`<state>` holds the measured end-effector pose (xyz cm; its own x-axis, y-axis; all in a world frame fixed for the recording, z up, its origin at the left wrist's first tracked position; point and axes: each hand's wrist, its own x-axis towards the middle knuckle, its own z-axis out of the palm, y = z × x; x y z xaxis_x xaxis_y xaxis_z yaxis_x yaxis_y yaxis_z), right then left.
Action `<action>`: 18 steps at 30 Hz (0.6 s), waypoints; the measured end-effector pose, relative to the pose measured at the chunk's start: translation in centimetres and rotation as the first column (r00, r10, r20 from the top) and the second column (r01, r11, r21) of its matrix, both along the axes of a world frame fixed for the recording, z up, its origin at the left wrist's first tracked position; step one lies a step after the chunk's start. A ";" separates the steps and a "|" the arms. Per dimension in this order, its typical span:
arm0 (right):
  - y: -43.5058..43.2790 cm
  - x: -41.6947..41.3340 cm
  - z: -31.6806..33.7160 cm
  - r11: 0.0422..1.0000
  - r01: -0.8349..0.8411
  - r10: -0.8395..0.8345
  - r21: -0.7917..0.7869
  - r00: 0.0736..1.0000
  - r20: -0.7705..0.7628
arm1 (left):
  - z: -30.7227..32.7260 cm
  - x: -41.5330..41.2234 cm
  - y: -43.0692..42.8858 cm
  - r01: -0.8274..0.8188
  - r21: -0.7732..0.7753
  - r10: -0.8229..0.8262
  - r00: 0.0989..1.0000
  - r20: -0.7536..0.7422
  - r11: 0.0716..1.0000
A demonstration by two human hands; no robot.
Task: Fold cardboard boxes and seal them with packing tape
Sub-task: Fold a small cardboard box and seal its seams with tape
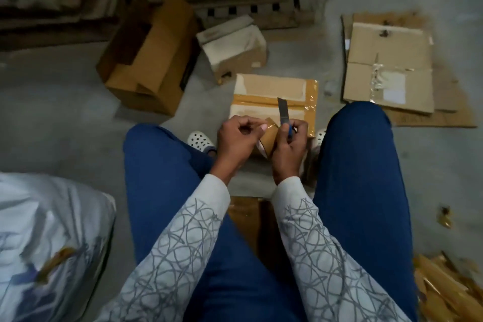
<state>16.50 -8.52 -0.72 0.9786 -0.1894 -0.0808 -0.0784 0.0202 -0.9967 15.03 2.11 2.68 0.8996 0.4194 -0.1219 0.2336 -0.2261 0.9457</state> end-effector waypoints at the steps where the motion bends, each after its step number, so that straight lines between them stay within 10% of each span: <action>1: 0.9 -0.1 0.5 0.999 -0.039 0.039 -0.009 0.999 0.013 | 0.5 -0.7 0.8 -0.047 0.038 0.046 0.999 0.022 0.998; 8: 4.0 -0.4 2.8 0.952 -0.299 0.304 -0.061 0.946 0.115 | 0.9 -3.6 3.8 -0.322 -0.044 0.324 0.945 0.045 0.946; 14: -0.5 -0.8 3.0 0.929 -0.351 0.366 -0.112 0.918 0.151 | 1.1 -3.7 2.1 -0.009 -0.492 0.078 0.990 0.120 0.871; 18: -3.9 -1.1 4.1 0.965 -0.249 0.258 -0.083 0.959 0.121 | 1.7 -2.7 -1.1 0.071 -0.479 0.003 0.988 0.153 0.875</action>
